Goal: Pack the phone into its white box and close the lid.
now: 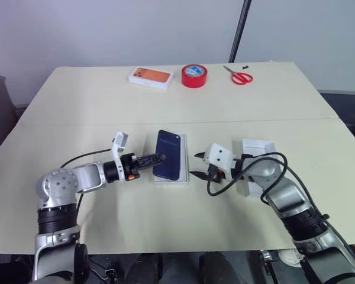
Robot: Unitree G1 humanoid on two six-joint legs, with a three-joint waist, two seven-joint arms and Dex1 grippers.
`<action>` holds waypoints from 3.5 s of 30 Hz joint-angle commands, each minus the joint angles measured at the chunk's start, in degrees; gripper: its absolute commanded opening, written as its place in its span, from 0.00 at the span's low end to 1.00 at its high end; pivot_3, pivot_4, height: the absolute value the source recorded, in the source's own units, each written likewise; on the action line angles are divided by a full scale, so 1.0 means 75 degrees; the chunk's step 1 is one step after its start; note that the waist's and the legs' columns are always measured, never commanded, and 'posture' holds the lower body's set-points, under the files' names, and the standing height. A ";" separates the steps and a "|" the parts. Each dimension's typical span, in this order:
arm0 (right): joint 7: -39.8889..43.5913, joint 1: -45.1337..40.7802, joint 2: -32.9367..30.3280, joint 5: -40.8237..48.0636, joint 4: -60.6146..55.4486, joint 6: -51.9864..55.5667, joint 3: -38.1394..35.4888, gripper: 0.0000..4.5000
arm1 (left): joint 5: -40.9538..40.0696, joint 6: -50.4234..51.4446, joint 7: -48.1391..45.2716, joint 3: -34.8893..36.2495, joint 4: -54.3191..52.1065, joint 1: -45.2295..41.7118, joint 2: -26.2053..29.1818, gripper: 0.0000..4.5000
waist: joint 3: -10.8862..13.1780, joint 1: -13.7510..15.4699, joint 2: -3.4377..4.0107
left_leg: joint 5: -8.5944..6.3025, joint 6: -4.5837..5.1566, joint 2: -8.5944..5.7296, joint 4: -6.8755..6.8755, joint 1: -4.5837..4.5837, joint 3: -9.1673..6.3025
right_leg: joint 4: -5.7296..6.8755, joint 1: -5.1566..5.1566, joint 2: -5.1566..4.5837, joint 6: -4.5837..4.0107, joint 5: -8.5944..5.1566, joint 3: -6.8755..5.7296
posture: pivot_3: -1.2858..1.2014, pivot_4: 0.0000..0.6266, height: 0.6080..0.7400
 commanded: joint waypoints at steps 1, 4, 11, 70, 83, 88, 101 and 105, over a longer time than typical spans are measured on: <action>-0.0071 -0.0002 0.0047 0.0024 -0.0256 -0.0034 -0.0076 0.66 | -0.0253 0.0048 0.0192 0.0068 -0.0328 -0.0309 -0.0113 0.95 | 0.0000 0.0009 0.0000 | 0.0000 0.0000 0.0000 0.0001 0.0000 0.0000 | 0.0000 0.0001 0.0000 0.0000 0.0000 0.0000 | 0.52 0.24 1.00; -0.0086 0.0017 0.0047 0.0042 -0.0295 0.0008 -0.0088 0.66 | -0.0167 0.0463 0.0323 -0.0094 -0.0560 -0.0350 0.0184 0.95 | 0.0000 -0.0011 0.0000 | 0.0000 0.0000 0.0000 0.0002 -0.0003 -0.0001 | 0.0000 -0.0001 0.0000 0.0000 0.0000 -0.0001 | 0.52 0.24 1.00; -0.0121 0.0062 0.0031 0.0020 -0.0259 -0.0036 -0.0114 0.66 | -0.0272 0.1307 0.0727 0.0128 -0.0903 -0.0385 0.0479 0.95 | 0.0000 -0.0019 0.0000 | 0.0000 0.0000 0.0000 0.0002 -0.0002 0.0000 | 0.0003 -0.0003 0.0001 0.0000 0.0000 0.0001 | 0.52 0.24 1.00; 0.0179 0.1722 -0.1946 -0.0379 -0.0480 -0.0390 -0.1360 0.00 | 0.3998 -0.2701 -0.1358 -0.4181 0.1304 -0.1524 -0.1721 0.01 | -0.0001 0.0239 0.0004 | -0.0025 0.0044 -0.0023 0.0102 -0.0065 -0.0035 | -0.0019 0.0029 -0.0013 0.0004 0.0001 -0.0060 | 0.52 0.24 1.00; -0.0050 0.1572 -0.2080 -0.0520 -0.0168 -0.0692 -0.1509 0.00 | 0.4069 -0.2687 -0.1612 -0.3738 0.1226 -0.1541 -0.1211 0.01 | -0.0001 0.0215 0.0004 | -0.0025 0.0043 -0.0020 0.0103 -0.0065 -0.0039 | -0.0018 0.0029 -0.0012 0.0004 0.0001 -0.0064 | 0.52 0.24 1.00; -0.0042 0.1687 -0.2294 -0.0476 -0.0054 -0.0899 -0.1716 0.00 | 0.4002 -0.2802 -0.1982 -0.3488 0.0986 -0.1508 -0.0667 0.01 | -0.0001 0.0205 0.0005 | -0.0025 0.0043 -0.0018 0.0102 -0.0065 -0.0039 | -0.0016 0.0025 -0.0010 0.0004 0.0001 -0.0064 | 0.52 0.24 1.00; -0.0220 0.1749 -0.2249 0.1130 -0.1190 0.1368 -0.3166 0.64 | 0.3852 -0.4578 -0.4076 -0.2636 0.0992 -0.1349 0.0966 0.62 | 0.0003 0.0188 0.0010 | -0.0025 0.0043 -0.0010 0.0101 -0.0065 -0.0041 | -0.0016 0.0026 -0.0008 0.0004 0.0001 -0.0068 | 0.52 0.24 1.00; -0.2143 0.1265 -0.1377 0.0710 -0.1986 0.3357 -0.3421 0.73 | 0.4393 -0.6534 -0.4977 -0.2712 0.1058 -0.0927 0.1457 0.72 | 0.0002 0.0161 0.0017 | -0.0024 0.0041 -0.0003 0.0098 -0.0064 -0.0039 | -0.0013 0.0019 -0.0007 0.0002 0.0001 -0.0065 | 0.52 0.24 1.00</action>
